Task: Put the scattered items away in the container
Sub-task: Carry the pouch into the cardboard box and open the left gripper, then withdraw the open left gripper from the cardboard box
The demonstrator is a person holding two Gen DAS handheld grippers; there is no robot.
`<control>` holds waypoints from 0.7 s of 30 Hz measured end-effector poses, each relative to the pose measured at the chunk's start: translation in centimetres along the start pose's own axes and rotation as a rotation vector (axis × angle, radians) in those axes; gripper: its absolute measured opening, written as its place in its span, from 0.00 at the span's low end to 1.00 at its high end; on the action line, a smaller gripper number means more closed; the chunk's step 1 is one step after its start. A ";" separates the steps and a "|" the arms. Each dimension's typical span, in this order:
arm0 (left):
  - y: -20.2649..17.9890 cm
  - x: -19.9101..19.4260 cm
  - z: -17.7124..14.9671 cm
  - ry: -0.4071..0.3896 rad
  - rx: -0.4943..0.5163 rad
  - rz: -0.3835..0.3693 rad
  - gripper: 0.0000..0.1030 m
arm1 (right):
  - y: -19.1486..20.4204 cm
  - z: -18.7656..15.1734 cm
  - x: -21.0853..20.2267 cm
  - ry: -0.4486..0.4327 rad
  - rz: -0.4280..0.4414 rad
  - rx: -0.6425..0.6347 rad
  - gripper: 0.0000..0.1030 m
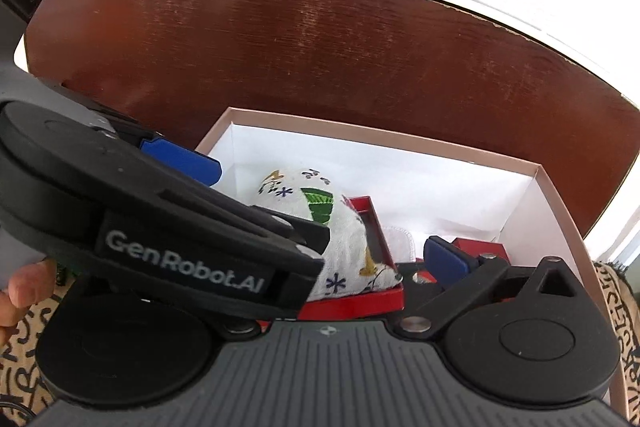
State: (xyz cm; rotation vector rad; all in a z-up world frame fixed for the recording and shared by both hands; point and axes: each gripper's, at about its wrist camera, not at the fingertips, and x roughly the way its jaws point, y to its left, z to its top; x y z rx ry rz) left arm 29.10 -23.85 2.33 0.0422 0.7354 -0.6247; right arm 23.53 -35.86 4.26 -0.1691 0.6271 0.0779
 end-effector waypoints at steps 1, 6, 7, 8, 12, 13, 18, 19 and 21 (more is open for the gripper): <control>-0.3 -0.2 -0.1 -0.007 0.000 0.002 0.91 | 0.1 -0.1 -0.4 -0.005 0.003 0.001 1.00; -1.4 -2.2 -1.1 -0.047 0.006 0.029 0.94 | 0.6 -0.7 -2.9 -0.032 0.011 0.003 1.00; -1.6 -2.6 -1.3 -0.059 0.003 0.042 0.95 | 0.7 -0.8 -3.3 -0.040 0.010 0.003 1.00; -1.8 -3.0 -1.5 -0.069 0.000 0.053 0.97 | 0.9 -0.8 -3.6 -0.048 0.009 0.003 1.00; -2.5 -5.0 -2.4 -0.119 0.000 0.081 0.98 | 1.5 -1.0 -5.1 -0.077 0.003 0.011 1.00; -2.9 -5.6 -2.6 -0.134 0.000 0.088 0.98 | 1.6 -1.1 -5.6 -0.086 -0.002 0.016 1.00; -4.0 -8.1 -3.7 -0.157 -0.032 0.088 0.99 | 2.5 -1.6 -7.2 -0.134 -0.015 0.053 1.00; -4.2 -8.6 -4.0 -0.157 -0.040 0.083 0.99 | 2.7 -1.8 -7.9 -0.143 -0.018 0.057 1.00; -4.6 -9.6 -4.7 -0.166 -0.046 0.082 0.99 | 3.2 -2.2 -9.2 -0.162 -0.025 0.056 1.00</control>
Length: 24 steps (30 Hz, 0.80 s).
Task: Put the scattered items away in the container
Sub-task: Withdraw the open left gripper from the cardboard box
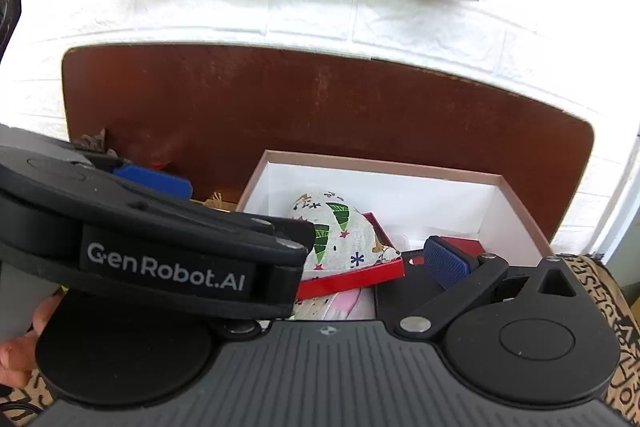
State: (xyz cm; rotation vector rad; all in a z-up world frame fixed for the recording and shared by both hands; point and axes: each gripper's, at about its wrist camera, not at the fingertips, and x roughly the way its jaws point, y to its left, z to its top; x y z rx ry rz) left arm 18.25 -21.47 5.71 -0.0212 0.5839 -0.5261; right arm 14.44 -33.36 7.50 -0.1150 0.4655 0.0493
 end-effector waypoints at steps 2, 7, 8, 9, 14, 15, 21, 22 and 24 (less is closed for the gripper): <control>-0.6 -1.4 -0.7 -0.024 0.013 0.017 0.99 | 0.7 -0.3 -1.3 -0.017 -0.005 -0.008 1.00; -1.4 -5.0 -2.6 -0.050 0.040 0.068 0.99 | 2.9 -1.5 -4.3 -0.055 -0.018 -0.036 1.00; -1.3 -5.7 -3.0 -0.051 0.040 0.070 0.99 | 3.3 -1.9 -5.0 -0.063 -0.020 -0.038 1.00; -1.2 -6.4 -3.5 -0.048 0.037 0.070 0.99 | 3.8 -2.2 -5.5 -0.070 -0.019 -0.041 1.00; -0.4 -9.3 -6.1 -0.041 0.003 0.074 1.00 | 6.1 -4.2 -7.8 -0.094 0.006 -0.045 1.00; -0.2 -9.9 -6.6 -0.041 -0.005 0.076 1.00 | 6.6 -4.6 -8.1 -0.095 0.012 -0.046 1.00; 0.9 -12.7 -9.3 -0.029 -0.037 0.090 1.00 | 9.4 -6.8 -9.9 -0.102 0.022 -0.062 1.00; 1.1 -13.2 -9.7 -0.032 -0.037 0.098 1.00 | 9.8 -7.2 -10.2 -0.105 0.023 -0.064 1.00; 1.3 -14.1 -10.4 -0.039 -0.035 0.112 1.00 | 10.5 -7.8 -10.6 -0.108 0.028 -0.061 1.00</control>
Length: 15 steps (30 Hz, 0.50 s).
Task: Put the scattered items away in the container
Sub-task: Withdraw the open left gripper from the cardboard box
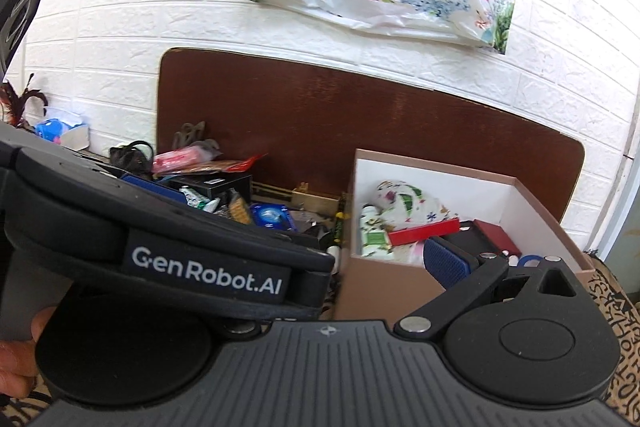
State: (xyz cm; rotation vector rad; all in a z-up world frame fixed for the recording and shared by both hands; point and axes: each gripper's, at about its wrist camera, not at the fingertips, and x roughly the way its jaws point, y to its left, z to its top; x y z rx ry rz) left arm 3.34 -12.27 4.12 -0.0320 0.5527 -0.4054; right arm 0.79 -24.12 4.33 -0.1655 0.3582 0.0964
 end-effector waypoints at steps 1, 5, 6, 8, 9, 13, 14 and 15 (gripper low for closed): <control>0.2 -0.4 -0.4 -0.003 0.000 0.008 1.00 | 0.4 -0.2 -0.2 0.000 0.004 0.002 1.00; 1.2 -1.9 -1.7 0.000 -0.009 0.029 1.00 | 2.1 -1.2 -0.9 -0.006 0.013 -0.006 1.00; 1.5 -2.1 -2.0 0.004 -0.012 0.033 1.00 | 2.6 -1.3 -1.1 -0.004 0.016 -0.008 1.00; 2.0 -2.5 -2.7 0.013 -0.018 0.043 1.00 | 3.3 -1.6 -1.2 0.005 0.026 -0.008 1.00; 2.4 -2.6 -3.0 0.018 -0.022 0.049 1.00 | 3.7 -1.8 -1.2 0.012 0.032 -0.007 1.00; 3.9 -3.2 -4.2 0.032 -0.049 0.074 1.00 | 5.3 -2.3 -1.1 0.033 0.065 -0.017 1.00; 4.3 -3.3 -4.5 0.035 -0.056 0.081 1.00 | 5.7 -2.3 -0.9 0.038 0.075 -0.020 1.00; 4.8 -3.4 -4.7 0.039 -0.062 0.086 1.00 | 6.2 -2.4 -0.7 0.043 0.084 -0.024 1.00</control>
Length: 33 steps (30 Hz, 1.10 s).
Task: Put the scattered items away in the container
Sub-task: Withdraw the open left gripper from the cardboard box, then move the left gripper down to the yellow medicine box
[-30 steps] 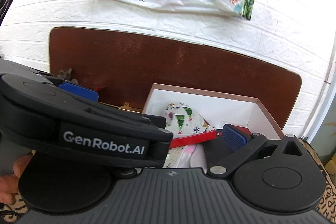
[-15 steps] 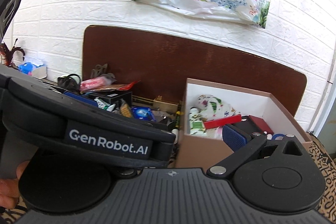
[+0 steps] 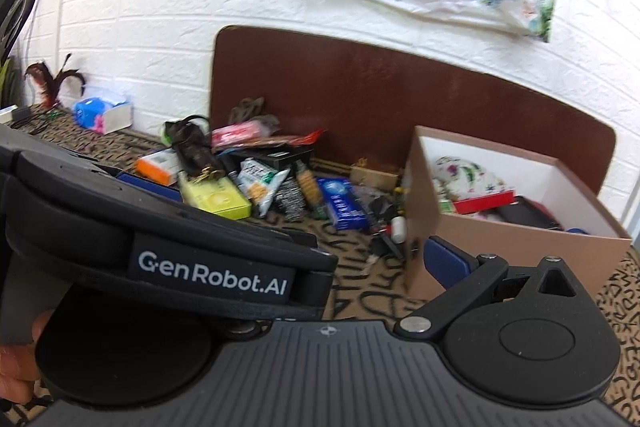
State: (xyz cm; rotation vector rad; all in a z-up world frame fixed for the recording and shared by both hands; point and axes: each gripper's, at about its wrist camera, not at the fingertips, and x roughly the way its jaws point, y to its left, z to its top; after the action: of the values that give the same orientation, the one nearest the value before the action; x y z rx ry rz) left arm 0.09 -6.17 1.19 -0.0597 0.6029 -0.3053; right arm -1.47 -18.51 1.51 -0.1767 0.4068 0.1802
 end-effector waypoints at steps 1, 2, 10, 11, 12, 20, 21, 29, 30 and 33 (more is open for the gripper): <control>0.6 0.0 -0.1 0.005 -0.008 0.005 1.00 | 0.5 0.0 0.3 0.005 0.009 -0.005 1.00; 1.3 0.1 -0.3 0.009 -0.019 0.009 1.00 | 0.9 0.0 0.6 0.009 0.017 -0.011 1.00; 5.4 1.5 -1.1 0.054 -0.079 0.010 1.00 | 3.4 0.1 3.1 0.050 0.089 -0.034 1.00; 5.9 1.7 -1.1 0.061 -0.086 0.010 1.00 | 3.6 0.1 3.3 0.049 0.101 -0.034 1.00; 6.4 2.0 -1.1 0.068 -0.092 0.012 1.00 | 3.9 0.1 3.6 0.048 0.111 -0.036 1.00; 10.9 3.4 -0.7 0.107 -0.183 -0.003 1.00 | 5.3 0.5 6.4 0.053 0.171 -0.057 1.00; 11.5 3.6 -0.6 0.113 -0.193 -0.010 1.00 | 5.3 0.5 6.8 0.050 0.184 -0.051 1.00; 14.0 6.4 0.8 0.141 -0.173 -0.009 0.98 | 5.4 1.1 10.8 0.060 0.260 -0.016 0.92; 14.3 6.8 0.9 0.146 -0.176 -0.010 0.97 | 5.5 1.1 11.3 0.066 0.268 -0.013 0.91; 15.0 7.9 1.2 0.151 -0.184 -0.017 0.94 | 5.8 1.3 12.7 0.077 0.290 -0.024 0.88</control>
State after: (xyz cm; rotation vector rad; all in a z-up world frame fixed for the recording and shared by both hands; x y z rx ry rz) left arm 10.88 5.75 -4.30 -0.2205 0.7798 -0.2714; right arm 9.26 -10.84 -3.29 -0.1482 0.5063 0.4648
